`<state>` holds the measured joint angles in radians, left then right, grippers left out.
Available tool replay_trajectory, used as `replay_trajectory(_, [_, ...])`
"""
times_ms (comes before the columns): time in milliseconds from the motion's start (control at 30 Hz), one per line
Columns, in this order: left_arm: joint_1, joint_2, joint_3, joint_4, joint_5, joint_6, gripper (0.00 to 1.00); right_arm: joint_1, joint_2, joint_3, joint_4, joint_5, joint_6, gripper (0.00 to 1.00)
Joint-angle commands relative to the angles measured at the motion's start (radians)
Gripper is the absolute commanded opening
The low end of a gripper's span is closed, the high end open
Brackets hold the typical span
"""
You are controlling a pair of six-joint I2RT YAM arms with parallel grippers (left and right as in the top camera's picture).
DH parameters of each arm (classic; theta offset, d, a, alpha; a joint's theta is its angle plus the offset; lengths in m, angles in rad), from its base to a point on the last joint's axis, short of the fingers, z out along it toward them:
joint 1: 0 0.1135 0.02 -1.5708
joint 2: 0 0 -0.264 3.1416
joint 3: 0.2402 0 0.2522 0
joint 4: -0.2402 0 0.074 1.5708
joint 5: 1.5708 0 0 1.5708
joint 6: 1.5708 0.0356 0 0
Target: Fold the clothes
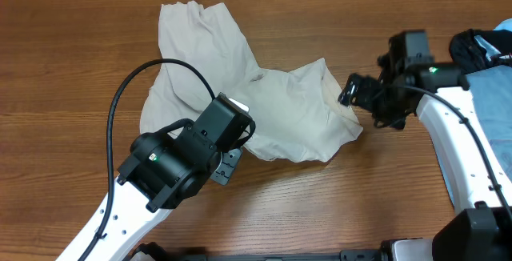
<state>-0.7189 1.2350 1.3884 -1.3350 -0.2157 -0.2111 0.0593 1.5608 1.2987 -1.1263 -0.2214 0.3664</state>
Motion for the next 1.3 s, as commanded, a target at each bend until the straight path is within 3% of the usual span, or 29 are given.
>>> replay_trajectory(0, [0.006, -0.019, 0.017, 0.008, -0.043, -0.029, 0.04, -0.005, -0.004, -0.114, 0.050, -0.091, 0.058, 1.00])
replay_trajectory(167, [0.006, -0.019, 0.017, 0.007, -0.047, -0.029, 0.04, -0.005, -0.004, -0.313, 0.257, -0.169, 0.142, 1.00])
replay_trajectory(400, [0.006, -0.019, 0.017, 0.007, -0.046, -0.029, 0.05, -0.005, -0.004, -0.430, 0.403, -0.138, 0.192, 0.96])
replay_trajectory(567, [0.006, -0.019, 0.017, 0.007, -0.047, -0.038, 0.06, -0.002, -0.004, -0.478, 0.511, -0.140, 0.216, 0.83])
replay_trajectory(700, [0.006, -0.019, 0.017, 0.007, -0.047, -0.038, 0.06, 0.003, 0.008, -0.489, 0.555, -0.138, 0.215, 0.79])
replay_trajectory(733, [0.006, -0.019, 0.017, 0.006, -0.047, -0.038, 0.06, 0.003, 0.011, -0.489, 0.560, -0.139, 0.215, 0.75])
replay_trajectory(800, [0.006, -0.019, 0.017, 0.007, -0.047, -0.039, 0.06, 0.005, 0.016, -0.490, 0.570, -0.138, 0.214, 0.55])
replay_trajectory(867, [0.006, -0.019, 0.017, 0.008, -0.047, -0.040, 0.06, 0.005, 0.019, -0.490, 0.578, -0.138, 0.214, 0.25])
replay_trajectory(933, [0.006, -0.019, 0.017, 0.008, -0.050, -0.040, 0.06, 0.005, 0.019, -0.490, 0.586, -0.131, 0.214, 0.06])
replay_trajectory(1100, [0.006, -0.020, 0.018, 0.007, -0.079, -0.045, 0.04, 0.001, 0.012, -0.486, 0.589, -0.101, 0.209, 0.04])
replay_trajectory(1267, [0.010, -0.023, 0.090, -0.004, -0.164, -0.085, 0.04, -0.072, -0.114, -0.363, 0.444, -0.087, 0.158, 0.04])
